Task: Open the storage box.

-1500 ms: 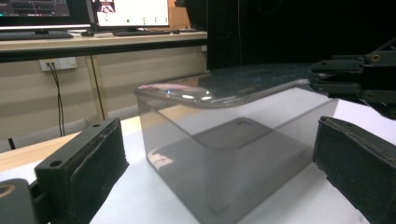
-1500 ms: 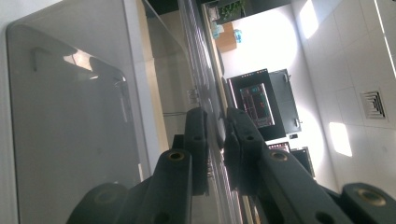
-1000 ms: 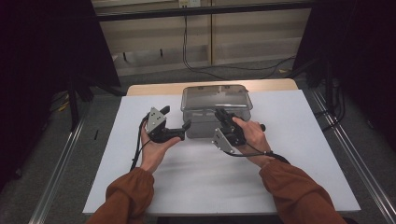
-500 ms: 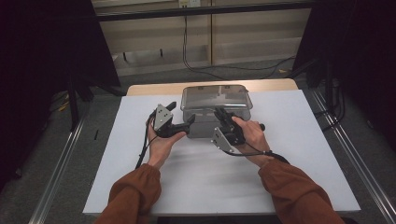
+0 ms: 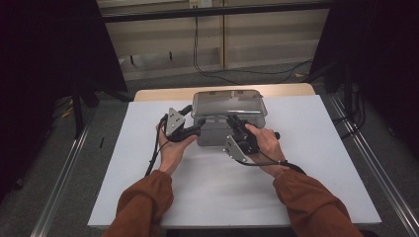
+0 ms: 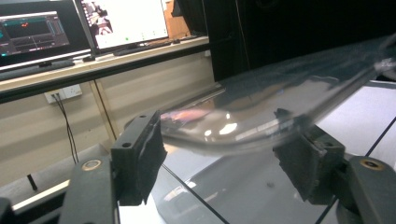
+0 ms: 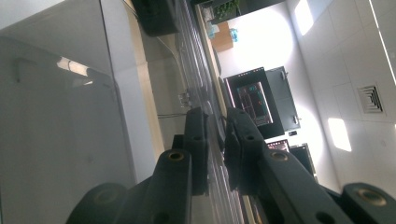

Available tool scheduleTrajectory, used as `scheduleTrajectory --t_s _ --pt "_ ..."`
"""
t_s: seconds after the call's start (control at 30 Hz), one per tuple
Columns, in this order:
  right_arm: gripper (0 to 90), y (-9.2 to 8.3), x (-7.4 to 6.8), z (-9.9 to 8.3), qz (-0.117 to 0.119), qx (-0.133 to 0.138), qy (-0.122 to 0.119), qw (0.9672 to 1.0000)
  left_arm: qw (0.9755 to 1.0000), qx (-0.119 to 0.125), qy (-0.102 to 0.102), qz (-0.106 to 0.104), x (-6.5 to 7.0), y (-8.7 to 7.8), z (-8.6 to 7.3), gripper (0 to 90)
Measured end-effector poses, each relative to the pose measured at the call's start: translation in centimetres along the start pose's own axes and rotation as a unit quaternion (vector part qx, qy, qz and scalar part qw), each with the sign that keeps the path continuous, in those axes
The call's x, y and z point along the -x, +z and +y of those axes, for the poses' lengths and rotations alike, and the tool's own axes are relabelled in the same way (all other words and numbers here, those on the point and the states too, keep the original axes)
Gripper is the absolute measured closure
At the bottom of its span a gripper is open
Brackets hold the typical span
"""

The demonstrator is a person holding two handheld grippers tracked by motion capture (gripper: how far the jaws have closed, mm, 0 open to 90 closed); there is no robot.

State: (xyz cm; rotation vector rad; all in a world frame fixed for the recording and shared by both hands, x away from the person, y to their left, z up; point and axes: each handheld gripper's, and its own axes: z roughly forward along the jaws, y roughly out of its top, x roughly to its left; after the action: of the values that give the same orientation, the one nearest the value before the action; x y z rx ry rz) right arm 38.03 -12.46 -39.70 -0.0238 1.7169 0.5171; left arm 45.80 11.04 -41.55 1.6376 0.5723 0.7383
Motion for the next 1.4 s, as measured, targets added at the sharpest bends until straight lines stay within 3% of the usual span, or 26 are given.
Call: scheduleTrajectory --t_s 0.27,0.57,0.6,0.63,0.7,0.73,0.8,0.87,0.93,0.97,1.0,1.03,1.07,1.1,1.13,1.17,1.2,1.23,1.27,1.37,1.4 --pt "77.5 -0.2 -0.5 -0.4 0.005 0.001 0.014 0.9999 1.0000 -0.004 0.006 0.006 0.0 0.1 -0.2 43.2" --pt "66.7 -0.3 0.1 -0.9 0.018 0.002 0.073 0.9972 0.9999 -0.007 0.007 0.005 0.0 0.1 -0.2 43.7" --pt "64.3 -0.3 0.1 -1.0 0.023 0.003 0.080 0.9966 1.0000 -0.004 0.005 0.005 0.0 0.1 -0.2 43.7" --pt "55.8 -0.3 0.3 -1.2 0.030 0.002 0.108 0.9937 1.0000 -0.004 0.007 0.004 -0.1 0.0 -0.1 44.4" --pt "51.9 -0.3 0.4 -1.3 0.031 0.002 0.116 0.9928 1.0000 -0.003 0.007 0.005 -0.1 0.0 -0.1 44.8" --pt "43.6 -0.4 0.5 -1.7 0.031 -0.001 0.147 0.9886 1.0000 -0.004 0.007 0.004 -0.1 0.0 -0.1 44.9" --pt "37.2 -0.5 0.6 -2.0 0.039 -0.002 0.177 0.9834 1.0000 -0.003 0.007 0.004 -0.1 0.0 -0.1 44.8" --pt "34.6 -0.5 0.7 -2.3 0.039 -0.005 0.183 0.9823 1.0000 -0.003 0.005 0.004 -0.1 0.0 -0.1 44.6" --pt "27.4 -0.6 0.9 -2.9 0.044 -0.009 0.207 0.9774 1.0000 -0.003 0.003 0.003 -0.1 0.0 -0.1 44.7" --pt "27.4 -0.6 0.9 -2.9 0.044 -0.009 0.207 0.9774 1.0000 -0.003 0.003 0.003 -0.1 0.0 -0.1 44.7" --pt "25.7 -0.6 1.0 -3.1 0.047 -0.009 0.220 0.9743 1.0000 -0.002 0.004 0.004 -0.1 0.0 -0.1 44.7" --pt "20.8 -0.6 1.2 -3.5 0.053 -0.008 0.245 0.9680 1.0000 -0.002 0.004 0.003 -0.1 0.0 -0.1 44.8" --pt "18.1 -0.6 1.2 -3.7 0.055 -0.010 0.255 0.9654 1.0000 -0.001 0.006 0.003 -0.1 0.0 -0.1 44.9" --pt "18.1 -0.6 1.2 -3.7 0.055 -0.010 0.255 0.9654 1.0000 -0.001 0.006 0.003 -0.1 0.0 -0.1 44.9" --pt "15.7 -0.6 1.3 -3.8 0.056 -0.011 0.266 0.9623 1.0000 -0.002 0.005 0.004 -0.1 0.0 -0.1 44.9" --pt "11.6 -0.6 1.5 -4.1 0.059 -0.013 0.295 0.9535 1.0000 -0.002 0.006 0.004 -0.1 0.0 -0.1 44.8" --pt "11.6 -0.6 1.5 -4.1 0.059 -0.013 0.295 0.9535 1.0000 -0.002 0.006 0.004 -0.1 0.0 -0.1 44.7" --pt "11.6 -0.6 1.9 -4.6 0.066 -0.012 0.332 0.9408 1.0000 -0.001 0.005 0.003 -0.1 0.0 -0.1 44.6" --pt "11.6 -0.6 1.9 -4.6 0.066 -0.012 0.332 0.9408 1.0000 -0.001 0.005 0.003 -0.1 0.0 -0.1 44.7" --pt "7.6 -0.9 2.6 -5.6 0.073 -0.014 0.377 0.9232 1.0000 -0.001 0.004 0.004 -0.2 0.0 0.0 45.0" --pt "7.6 -0.9 2.6 -5.6 0.073 -0.014 0.377 0.9232 1.0000 -0.001 0.004 0.004 -0.2 0.0 0.0 45.0"
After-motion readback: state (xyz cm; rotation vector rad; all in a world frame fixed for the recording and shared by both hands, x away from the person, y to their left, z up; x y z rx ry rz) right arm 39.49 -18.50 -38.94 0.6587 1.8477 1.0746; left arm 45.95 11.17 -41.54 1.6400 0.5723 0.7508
